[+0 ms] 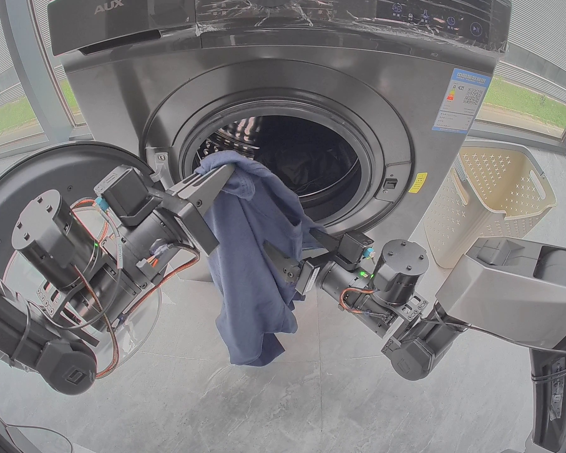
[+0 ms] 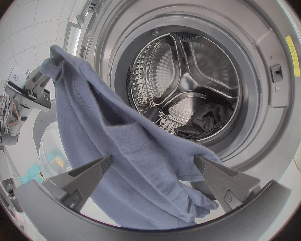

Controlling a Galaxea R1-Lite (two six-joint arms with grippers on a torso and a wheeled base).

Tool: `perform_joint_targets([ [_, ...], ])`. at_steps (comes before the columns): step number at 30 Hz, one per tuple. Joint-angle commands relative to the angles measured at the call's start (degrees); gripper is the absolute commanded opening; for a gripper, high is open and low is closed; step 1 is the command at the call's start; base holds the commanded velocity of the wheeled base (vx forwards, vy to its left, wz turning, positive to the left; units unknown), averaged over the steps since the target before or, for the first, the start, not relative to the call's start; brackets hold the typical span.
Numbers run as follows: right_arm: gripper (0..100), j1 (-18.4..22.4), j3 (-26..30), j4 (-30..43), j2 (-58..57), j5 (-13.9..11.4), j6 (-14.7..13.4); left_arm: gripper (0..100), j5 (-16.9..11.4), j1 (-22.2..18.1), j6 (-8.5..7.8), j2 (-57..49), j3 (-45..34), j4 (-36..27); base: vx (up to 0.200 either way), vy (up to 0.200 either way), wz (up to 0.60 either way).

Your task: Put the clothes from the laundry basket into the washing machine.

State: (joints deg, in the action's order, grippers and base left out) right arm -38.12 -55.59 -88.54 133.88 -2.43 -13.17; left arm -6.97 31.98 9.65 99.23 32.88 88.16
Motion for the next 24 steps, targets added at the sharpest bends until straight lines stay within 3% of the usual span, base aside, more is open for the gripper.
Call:
perform_joint_targets([
  [1,100,-0.5,-3.1,0.0,1.7,-0.1,0.1,0,-0.1,0.0,0.01,0.0,0.0,0.1,0.0,0.0,0.0],
  [9,100,-0.7,-5.5,-0.1,3.4,-0.4,-0.1,0,-0.1,0.0,0.01,0.0,0.0,0.0,0.0,0.0,0.0],
  [10,0,-0.8,-5.5,-0.2,3.4,-0.4,-0.2,0,-0.1,0.0,0.01,0.0,0.0,0.1,0.0,0.0,0.0],
  [17,0,-1.2,-4.3,-0.3,2.0,-0.4,-0.5,0,-0.1,-0.4,0.01,0.5,-0.1,0.0,0.0,0.0,0.0],
  [24,0,-1.3,6.4,-0.3,-6.6,-0.4,-0.5,0,0.0,-1.4,0.8,1.0,0.1,0.0,0.0,0.0,0.0],
])
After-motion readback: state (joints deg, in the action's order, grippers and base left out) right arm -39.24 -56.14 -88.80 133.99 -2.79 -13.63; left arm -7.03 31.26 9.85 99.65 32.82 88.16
